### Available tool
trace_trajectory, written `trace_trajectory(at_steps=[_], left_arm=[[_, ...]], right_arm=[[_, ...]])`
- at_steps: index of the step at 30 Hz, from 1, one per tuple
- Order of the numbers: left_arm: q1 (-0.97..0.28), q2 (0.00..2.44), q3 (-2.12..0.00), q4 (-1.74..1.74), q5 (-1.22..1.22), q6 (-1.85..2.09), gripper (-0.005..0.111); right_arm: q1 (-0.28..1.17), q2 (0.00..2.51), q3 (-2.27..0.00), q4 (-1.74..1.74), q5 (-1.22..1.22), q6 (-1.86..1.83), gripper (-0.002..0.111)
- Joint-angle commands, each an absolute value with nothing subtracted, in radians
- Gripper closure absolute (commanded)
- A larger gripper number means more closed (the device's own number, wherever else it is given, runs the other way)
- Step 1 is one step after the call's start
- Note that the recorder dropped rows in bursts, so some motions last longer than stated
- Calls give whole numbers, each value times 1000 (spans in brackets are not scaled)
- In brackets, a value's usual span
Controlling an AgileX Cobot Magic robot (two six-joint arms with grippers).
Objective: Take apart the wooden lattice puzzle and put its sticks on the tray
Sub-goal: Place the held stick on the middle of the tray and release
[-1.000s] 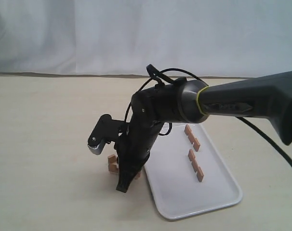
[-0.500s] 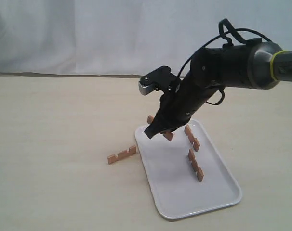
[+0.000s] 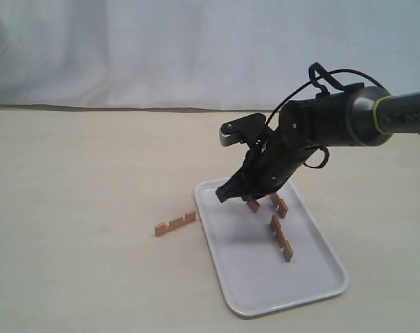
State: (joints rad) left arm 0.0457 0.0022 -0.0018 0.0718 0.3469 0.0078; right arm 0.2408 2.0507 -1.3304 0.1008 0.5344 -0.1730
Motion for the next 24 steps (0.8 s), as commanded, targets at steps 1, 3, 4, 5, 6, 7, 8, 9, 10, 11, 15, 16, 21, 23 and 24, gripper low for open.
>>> trace_trajectory(at_steps=[1, 3, 4, 5, 6, 7, 8, 9, 10, 11, 15, 16, 21, 23, 24], left_arm=[[45, 0, 0, 67, 330, 7, 107], [45, 0, 0, 67, 330, 7, 107], [45, 0, 0, 67, 330, 7, 107], [45, 0, 0, 67, 330, 7, 107], [45, 0, 0, 67, 330, 7, 107], [45, 0, 0, 67, 330, 7, 107], [45, 0, 0, 67, 330, 7, 107], [45, 0, 0, 67, 330, 7, 107], [45, 0, 0, 67, 330, 7, 107], [45, 0, 0, 67, 330, 7, 107], [45, 0, 0, 67, 330, 7, 107], [45, 0, 0, 67, 330, 7, 107], [45, 0, 0, 67, 330, 7, 107], [45, 0, 0, 67, 330, 7, 107], [45, 0, 0, 67, 330, 7, 107]], right_arm=[[234, 2049, -1331, 89, 518, -149, 103], [234, 2049, -1331, 89, 512, -137, 97], [234, 2049, -1331, 89, 510, -131, 94], [234, 2049, -1331, 89, 510, -121, 91], [234, 2049, -1331, 89, 510, -119, 90], [234, 2049, -1331, 89, 514, -119, 88], [234, 2049, -1331, 89, 520, -119, 86], [234, 2049, -1331, 89, 525, -119, 84], [234, 2049, -1331, 89, 528, -119, 82], [234, 2045, -1331, 89, 530, -119, 80], [236, 1980, -1355, 91, 544, -128, 64], [236, 1963, -1359, 100, 546, -131, 63], [312, 1895, -1374, 166, 535, -334, 61], [373, 1901, -1391, 166, 534, -381, 60], [389, 1906, -1407, 166, 544, -381, 57]])
